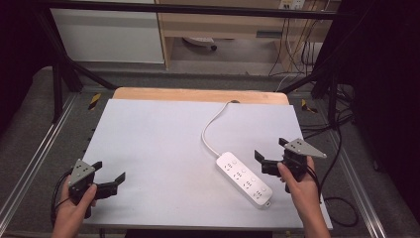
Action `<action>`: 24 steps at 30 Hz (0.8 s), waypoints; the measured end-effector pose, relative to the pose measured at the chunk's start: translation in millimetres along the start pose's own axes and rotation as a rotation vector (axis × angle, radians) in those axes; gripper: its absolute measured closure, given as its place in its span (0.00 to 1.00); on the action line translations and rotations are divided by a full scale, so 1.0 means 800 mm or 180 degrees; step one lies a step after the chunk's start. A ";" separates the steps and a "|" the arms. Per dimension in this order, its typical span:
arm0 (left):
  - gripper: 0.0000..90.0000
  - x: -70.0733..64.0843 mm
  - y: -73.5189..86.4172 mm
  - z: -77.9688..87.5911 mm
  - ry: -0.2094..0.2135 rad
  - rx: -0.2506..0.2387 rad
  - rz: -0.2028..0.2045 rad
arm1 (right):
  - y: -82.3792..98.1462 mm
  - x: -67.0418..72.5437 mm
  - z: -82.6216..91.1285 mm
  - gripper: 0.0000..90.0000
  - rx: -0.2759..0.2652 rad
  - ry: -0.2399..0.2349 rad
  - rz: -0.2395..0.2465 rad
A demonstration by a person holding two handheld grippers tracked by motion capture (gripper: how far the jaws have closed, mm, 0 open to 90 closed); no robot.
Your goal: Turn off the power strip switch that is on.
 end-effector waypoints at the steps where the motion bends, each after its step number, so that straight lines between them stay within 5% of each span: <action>1: 0.07 0.000 0.000 0.000 -0.0003 -0.0001 0.0002 | 0.000 -0.002 0.002 0.02 -0.0004 0.0013 -0.0001; 13: 0.06 0.002 -0.002 0.005 -0.0029 -0.0039 0.0040 | 0.010 -0.019 0.025 0.03 -0.0033 0.0070 -0.0044; 24: 0.06 0.005 -0.004 0.011 -0.0065 -0.0079 0.0096 | 0.041 -0.038 0.041 0.03 0.0063 0.0194 -0.0022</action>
Point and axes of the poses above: each handheld gripper's, and its own axes: z roughly backward along the jaws, y roughly out of its underside, x roughly to its left, the point moved 7 cm from there along -z, roughly forward along the jaws, and after that the axes turned 8 degrees about -x, right-handed, at the moved point
